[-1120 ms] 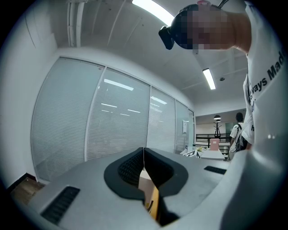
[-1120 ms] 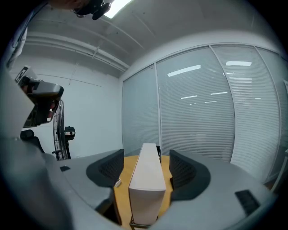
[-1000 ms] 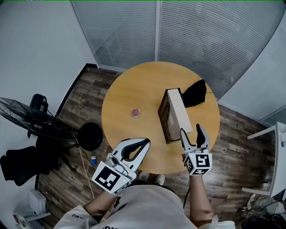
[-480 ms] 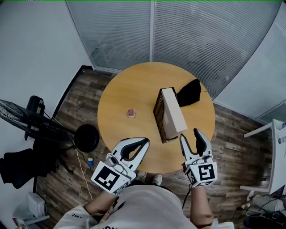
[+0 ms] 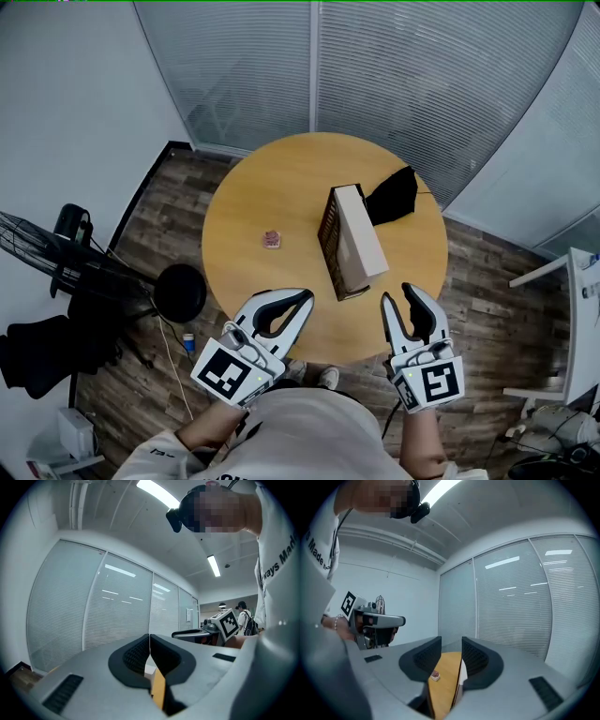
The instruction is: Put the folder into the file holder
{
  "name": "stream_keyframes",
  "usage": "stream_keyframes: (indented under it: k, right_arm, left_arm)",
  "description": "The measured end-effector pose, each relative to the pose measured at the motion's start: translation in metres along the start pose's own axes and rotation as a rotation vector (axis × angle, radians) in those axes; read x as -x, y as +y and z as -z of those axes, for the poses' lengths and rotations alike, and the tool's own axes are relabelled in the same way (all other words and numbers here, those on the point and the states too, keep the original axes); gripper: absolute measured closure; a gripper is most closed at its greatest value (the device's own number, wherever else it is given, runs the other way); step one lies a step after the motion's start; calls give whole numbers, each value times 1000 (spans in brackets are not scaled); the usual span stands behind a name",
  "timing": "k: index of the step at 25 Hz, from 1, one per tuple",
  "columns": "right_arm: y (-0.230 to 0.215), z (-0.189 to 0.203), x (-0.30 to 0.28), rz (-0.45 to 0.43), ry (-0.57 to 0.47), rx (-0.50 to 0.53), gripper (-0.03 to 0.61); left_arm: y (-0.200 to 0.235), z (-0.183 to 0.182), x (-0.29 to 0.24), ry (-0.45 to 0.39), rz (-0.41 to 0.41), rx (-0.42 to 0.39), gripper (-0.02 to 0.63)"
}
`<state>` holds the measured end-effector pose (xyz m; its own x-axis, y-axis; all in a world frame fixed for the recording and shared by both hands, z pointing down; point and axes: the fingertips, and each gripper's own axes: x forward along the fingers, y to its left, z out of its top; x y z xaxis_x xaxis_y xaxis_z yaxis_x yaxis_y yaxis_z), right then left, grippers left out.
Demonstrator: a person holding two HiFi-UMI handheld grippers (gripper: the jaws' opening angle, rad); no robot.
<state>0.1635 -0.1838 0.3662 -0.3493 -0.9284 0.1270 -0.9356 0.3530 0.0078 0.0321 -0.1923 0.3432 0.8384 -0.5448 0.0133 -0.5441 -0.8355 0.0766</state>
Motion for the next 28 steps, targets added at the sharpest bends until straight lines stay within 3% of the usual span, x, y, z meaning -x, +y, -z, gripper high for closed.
stream_keyframes:
  k: [14,28]
  right_arm:
    - [17,-27,27,-29,-29,13,467]
    - [18,-30,30,-39,-40,17,491]
  left_arm:
    - [-3,-5,-3,-8,10,-6,588]
    - [0,-5,-9,3,16,-17,588]
